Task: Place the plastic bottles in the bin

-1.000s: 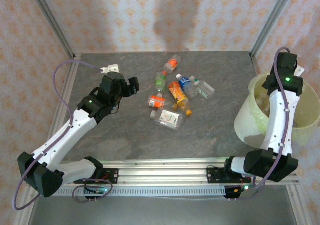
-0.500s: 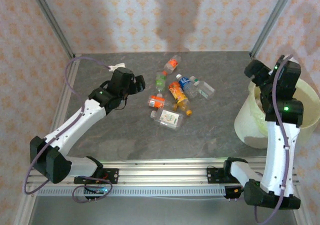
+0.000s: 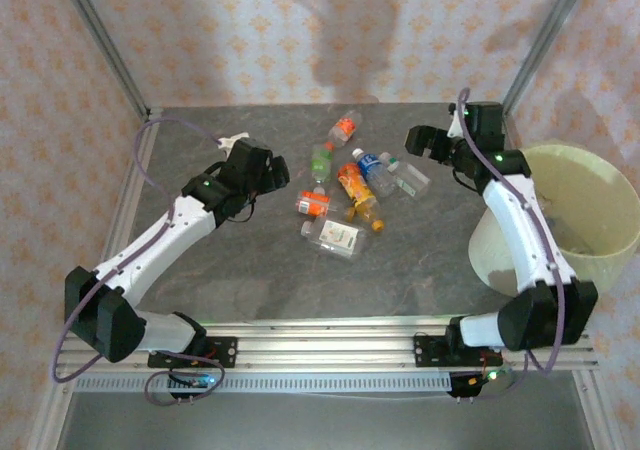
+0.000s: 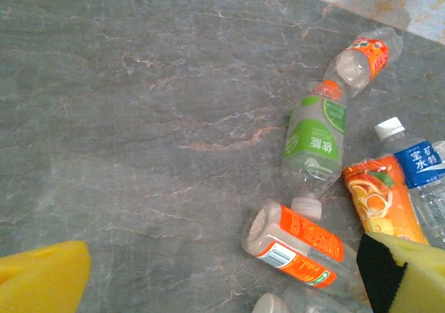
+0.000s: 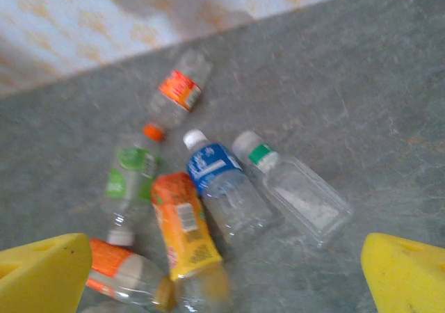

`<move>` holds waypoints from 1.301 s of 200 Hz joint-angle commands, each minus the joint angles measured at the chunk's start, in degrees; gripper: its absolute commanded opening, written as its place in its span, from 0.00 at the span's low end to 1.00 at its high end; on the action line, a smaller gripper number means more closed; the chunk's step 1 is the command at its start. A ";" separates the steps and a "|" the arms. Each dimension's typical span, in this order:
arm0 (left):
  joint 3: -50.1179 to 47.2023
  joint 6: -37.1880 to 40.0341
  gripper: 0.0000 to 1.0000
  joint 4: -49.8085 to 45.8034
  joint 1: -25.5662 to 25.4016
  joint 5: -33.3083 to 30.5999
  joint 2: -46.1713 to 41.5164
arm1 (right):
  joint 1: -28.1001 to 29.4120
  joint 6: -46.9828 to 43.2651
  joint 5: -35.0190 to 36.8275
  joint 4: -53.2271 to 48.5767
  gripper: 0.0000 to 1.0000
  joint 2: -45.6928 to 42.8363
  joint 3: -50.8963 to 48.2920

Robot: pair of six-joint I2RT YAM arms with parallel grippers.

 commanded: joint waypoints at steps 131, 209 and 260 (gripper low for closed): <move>-15.46 -9.76 1.00 -6.10 0.45 -6.53 -18.83 | 0.96 -52.16 8.57 -21.10 0.99 34.07 19.07; -15.40 -9.65 1.00 -7.39 0.49 -7.34 -18.77 | 1.05 -58.35 9.13 -18.33 0.85 45.22 24.87; -15.26 -9.61 1.00 -5.99 0.42 -6.39 -16.79 | 1.05 -57.75 9.02 -16.58 0.64 40.66 20.34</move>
